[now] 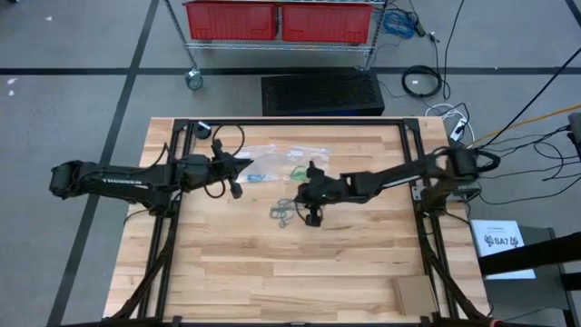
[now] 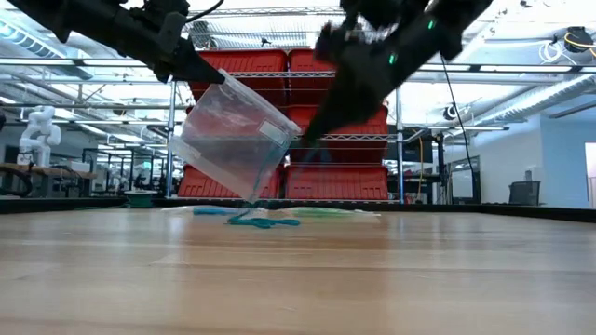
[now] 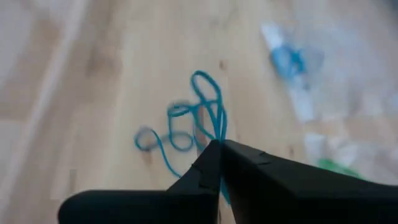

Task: Sort rubber bands
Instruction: Put the blue rubber band into the transparent zip bag

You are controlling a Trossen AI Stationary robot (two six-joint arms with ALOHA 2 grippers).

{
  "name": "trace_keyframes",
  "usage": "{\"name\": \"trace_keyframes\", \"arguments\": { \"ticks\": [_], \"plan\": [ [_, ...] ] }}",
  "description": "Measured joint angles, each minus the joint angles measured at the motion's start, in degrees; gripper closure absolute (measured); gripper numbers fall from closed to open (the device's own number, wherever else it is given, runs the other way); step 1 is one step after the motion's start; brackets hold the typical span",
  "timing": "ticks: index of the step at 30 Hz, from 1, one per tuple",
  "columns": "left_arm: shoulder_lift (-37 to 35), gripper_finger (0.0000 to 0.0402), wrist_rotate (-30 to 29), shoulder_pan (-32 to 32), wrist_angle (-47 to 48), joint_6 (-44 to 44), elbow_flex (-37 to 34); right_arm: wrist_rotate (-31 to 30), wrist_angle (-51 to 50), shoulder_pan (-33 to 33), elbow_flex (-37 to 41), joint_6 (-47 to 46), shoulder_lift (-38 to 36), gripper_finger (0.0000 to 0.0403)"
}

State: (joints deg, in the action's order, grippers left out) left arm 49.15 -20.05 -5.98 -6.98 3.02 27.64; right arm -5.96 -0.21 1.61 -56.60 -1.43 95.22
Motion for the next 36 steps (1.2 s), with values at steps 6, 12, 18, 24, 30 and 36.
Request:
{"name": "trace_keyframes", "arguments": {
  "ticks": [6, 12, 18, 24, 30, 36],
  "plan": [
    [0.0, 0.0402, 0.8, 0.0, 0.1, -1.2, 0.0, 0.0, -1.0, 0.5, 0.0, -0.9, -8.7, 0.0402],
    [0.0, 0.0402, 2.0, 0.0, 0.3, -1.3, 0.0, -0.3, -1.0, 1.3, 0.0, -0.8, -14.1, 0.0403],
    [0.0, 0.0402, 3.5, 0.0, 0.4, -1.4, 0.0, -0.3, -1.7, 2.5, 0.0, -0.9, -16.3, 0.0403],
    [0.0, 0.0402, 3.5, 0.0, 0.4, -1.4, 0.0, 0.1, -4.7, 4.0, 0.0, -3.7, -16.4, 0.0376],
    [0.0, 0.0402, 3.5, 0.0, 0.5, -1.4, 0.0, 0.1, -9.2, 5.2, 0.0, -6.2, -16.4, 0.0289],
    [0.0, 0.0402, 3.5, 0.0, 0.7, -1.3, 0.0, 0.1, -17.2, 5.3, 0.0, -9.7, -16.2, 0.0213]
  ]
}}
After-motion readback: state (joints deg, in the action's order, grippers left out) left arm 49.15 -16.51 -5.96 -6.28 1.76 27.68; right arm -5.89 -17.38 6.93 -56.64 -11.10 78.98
